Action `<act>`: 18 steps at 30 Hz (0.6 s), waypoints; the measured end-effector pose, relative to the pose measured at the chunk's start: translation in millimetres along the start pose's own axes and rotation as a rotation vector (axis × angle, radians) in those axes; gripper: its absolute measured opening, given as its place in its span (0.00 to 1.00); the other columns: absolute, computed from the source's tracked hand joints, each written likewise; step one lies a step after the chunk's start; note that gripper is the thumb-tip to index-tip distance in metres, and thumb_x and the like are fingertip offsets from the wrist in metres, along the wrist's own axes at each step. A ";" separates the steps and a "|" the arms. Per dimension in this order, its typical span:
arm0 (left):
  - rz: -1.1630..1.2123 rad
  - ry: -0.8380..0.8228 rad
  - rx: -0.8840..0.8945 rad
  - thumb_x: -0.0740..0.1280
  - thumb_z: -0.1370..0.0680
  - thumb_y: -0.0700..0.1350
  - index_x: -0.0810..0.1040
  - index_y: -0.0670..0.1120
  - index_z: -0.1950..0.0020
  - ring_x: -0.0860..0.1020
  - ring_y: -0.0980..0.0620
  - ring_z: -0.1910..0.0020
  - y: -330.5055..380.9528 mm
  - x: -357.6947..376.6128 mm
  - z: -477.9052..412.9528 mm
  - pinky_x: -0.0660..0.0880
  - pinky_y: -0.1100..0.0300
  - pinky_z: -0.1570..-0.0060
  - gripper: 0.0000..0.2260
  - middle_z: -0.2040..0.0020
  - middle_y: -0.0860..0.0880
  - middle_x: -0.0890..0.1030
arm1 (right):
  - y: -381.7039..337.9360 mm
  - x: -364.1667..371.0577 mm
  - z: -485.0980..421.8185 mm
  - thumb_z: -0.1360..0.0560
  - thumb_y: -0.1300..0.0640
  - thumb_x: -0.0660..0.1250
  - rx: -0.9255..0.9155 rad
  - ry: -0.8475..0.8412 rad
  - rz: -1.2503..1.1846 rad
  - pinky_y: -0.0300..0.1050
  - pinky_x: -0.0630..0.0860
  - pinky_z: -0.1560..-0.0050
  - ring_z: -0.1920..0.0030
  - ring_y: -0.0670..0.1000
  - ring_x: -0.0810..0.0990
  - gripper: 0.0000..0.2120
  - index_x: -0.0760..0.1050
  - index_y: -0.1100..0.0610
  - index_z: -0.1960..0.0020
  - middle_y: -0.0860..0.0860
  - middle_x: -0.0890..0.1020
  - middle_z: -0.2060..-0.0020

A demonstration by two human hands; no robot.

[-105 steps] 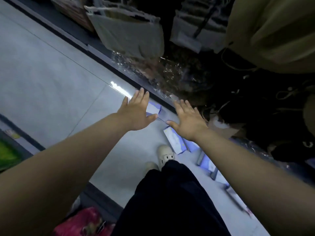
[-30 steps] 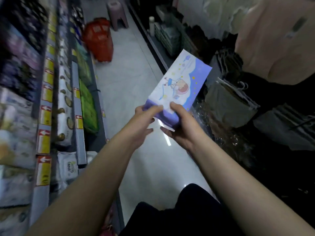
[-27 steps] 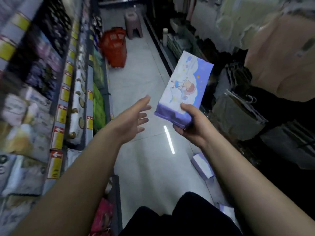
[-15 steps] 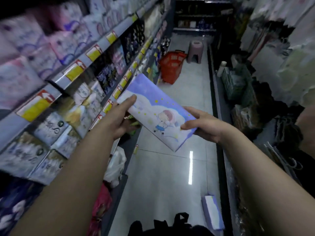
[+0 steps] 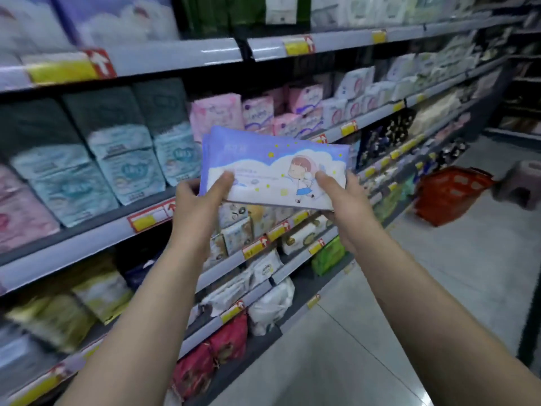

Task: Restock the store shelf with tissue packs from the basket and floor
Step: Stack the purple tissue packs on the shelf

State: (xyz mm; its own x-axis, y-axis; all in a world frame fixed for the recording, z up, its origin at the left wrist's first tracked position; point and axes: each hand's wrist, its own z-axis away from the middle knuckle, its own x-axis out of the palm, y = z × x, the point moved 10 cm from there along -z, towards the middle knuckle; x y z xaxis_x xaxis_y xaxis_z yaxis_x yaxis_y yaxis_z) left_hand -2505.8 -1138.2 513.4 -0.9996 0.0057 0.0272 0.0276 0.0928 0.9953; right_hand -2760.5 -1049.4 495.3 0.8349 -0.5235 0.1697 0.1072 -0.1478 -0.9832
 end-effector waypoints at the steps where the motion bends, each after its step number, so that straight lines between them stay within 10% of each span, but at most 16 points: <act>1: -0.020 0.036 0.035 0.73 0.28 0.56 0.68 0.48 0.40 0.77 0.55 0.53 12.2 -16.0 2.0 0.72 0.58 0.57 0.24 0.44 0.50 0.77 | -8.5 18.0 -1.1 0.30 0.42 0.71 -0.020 -0.047 0.000 0.56 0.77 0.41 0.41 0.52 0.80 0.29 0.69 0.46 0.31 0.46 0.80 0.40; 6: -0.116 0.152 0.265 0.67 0.21 0.48 0.61 0.52 0.28 0.76 0.57 0.45 82.9 -76.0 20.9 0.72 0.65 0.51 0.25 0.39 0.54 0.74 | -48.3 104.3 2.7 0.22 0.49 0.66 -0.123 -0.232 -0.012 0.39 0.71 0.46 0.47 0.40 0.73 0.19 0.66 0.48 0.33 0.34 0.74 0.51; 11: -0.211 0.266 0.445 0.66 0.21 0.43 0.70 0.52 0.34 0.74 0.77 0.59 142.2 -128.1 36.4 0.69 0.78 0.61 0.16 0.49 0.63 0.77 | -85.9 172.8 16.6 0.21 0.53 0.65 -0.230 -0.337 -0.002 0.23 0.71 0.63 0.52 0.34 0.77 0.15 0.68 0.50 0.36 0.39 0.77 0.50; 18: -0.272 0.412 0.540 0.67 0.22 0.48 0.73 0.55 0.33 0.78 0.65 0.49 194.5 -195.8 43.0 0.73 0.66 0.55 0.17 0.46 0.61 0.80 | -140.5 257.5 26.7 0.23 0.55 0.68 -0.362 -0.457 -0.092 0.32 0.76 0.52 0.47 0.46 0.80 0.18 0.69 0.56 0.35 0.48 0.80 0.45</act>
State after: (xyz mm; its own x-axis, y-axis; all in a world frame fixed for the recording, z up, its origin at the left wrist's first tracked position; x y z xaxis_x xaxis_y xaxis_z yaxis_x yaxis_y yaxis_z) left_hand -2304.5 -1078.4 697.7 -0.8883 -0.4530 -0.0756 -0.3305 0.5163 0.7900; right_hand -2546.2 -1141.1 675.3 0.9875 -0.0918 0.1282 0.0666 -0.4944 -0.8667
